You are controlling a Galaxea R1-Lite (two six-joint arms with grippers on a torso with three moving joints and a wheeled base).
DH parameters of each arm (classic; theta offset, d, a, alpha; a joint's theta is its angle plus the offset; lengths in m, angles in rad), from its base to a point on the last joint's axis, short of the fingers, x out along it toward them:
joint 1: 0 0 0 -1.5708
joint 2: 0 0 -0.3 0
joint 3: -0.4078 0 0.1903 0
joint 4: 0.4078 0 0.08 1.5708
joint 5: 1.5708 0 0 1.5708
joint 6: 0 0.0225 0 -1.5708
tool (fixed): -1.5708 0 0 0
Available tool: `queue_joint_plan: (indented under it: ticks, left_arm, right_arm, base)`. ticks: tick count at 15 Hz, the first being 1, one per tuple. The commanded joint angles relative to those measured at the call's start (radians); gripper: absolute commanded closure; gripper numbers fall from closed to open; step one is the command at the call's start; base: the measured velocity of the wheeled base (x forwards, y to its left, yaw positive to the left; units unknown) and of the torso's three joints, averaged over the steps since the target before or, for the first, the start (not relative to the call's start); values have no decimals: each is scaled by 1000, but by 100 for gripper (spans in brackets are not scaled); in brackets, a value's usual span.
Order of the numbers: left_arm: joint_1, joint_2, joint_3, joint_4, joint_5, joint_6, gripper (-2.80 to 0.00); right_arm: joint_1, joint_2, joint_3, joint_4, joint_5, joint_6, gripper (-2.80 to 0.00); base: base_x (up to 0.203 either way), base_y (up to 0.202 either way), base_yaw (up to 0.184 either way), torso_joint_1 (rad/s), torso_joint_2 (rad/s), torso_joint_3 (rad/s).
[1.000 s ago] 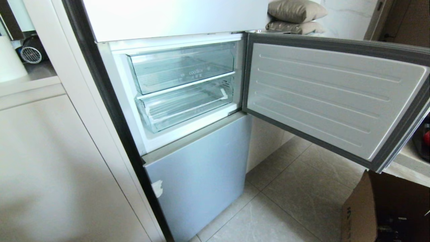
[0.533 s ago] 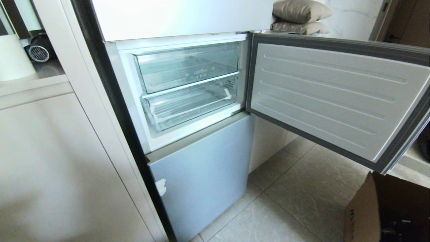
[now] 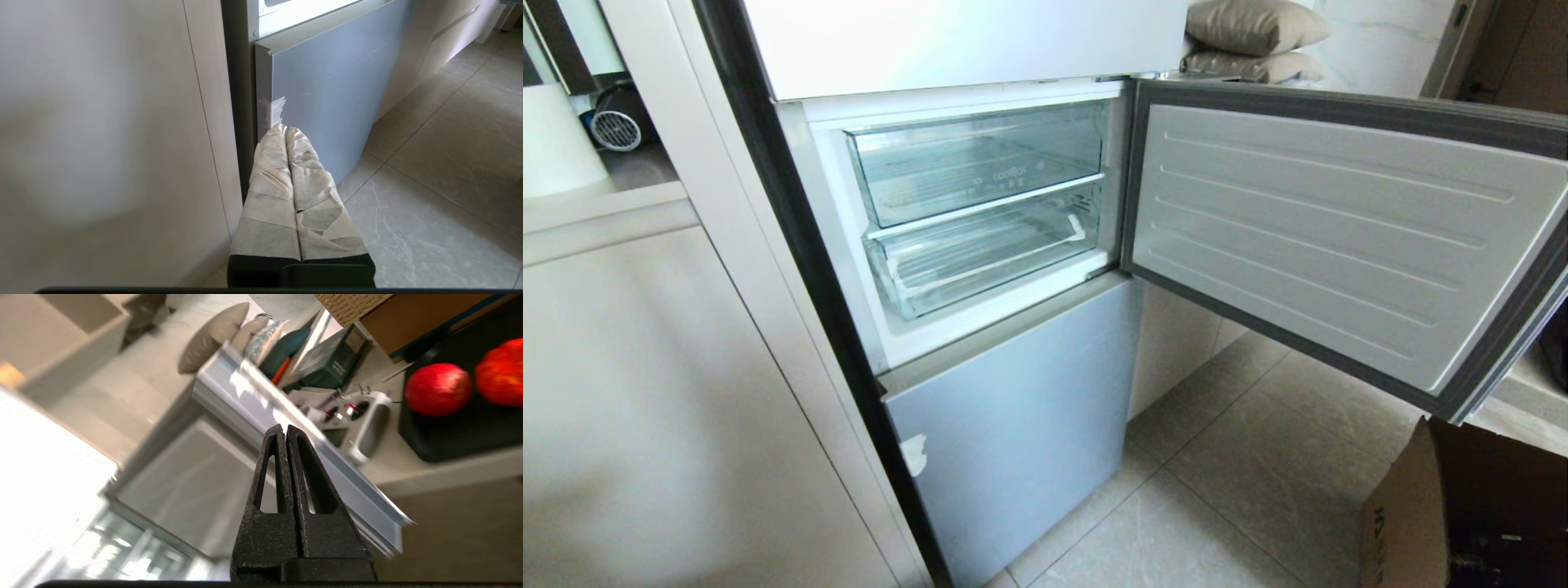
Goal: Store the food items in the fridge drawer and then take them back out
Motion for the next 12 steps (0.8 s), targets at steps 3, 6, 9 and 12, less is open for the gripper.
queue_joint_plan:
  ticks: [3,6,9,12]
  left_arm:
    - [0,0,0,0,0,0,0]
    - [0,0,0,0,0,0,0]
    - [0,0,0,0,2,0,0]
    - [0,0,0,0,0,0,0]
  right_arm:
    - [-23,343,-130,-169,21,163,0]
    - [-23,524,-263,-219,24,226,0]
    - [-19,657,-398,-246,35,260,0]
    - [1,751,-496,-247,160,293,0]
  base:
    - [0,0,0,0,0,0]
    - [0,0,0,0,0,0]
    - [0,0,0,0,0,0]
    - [0,0,0,0,0,0]
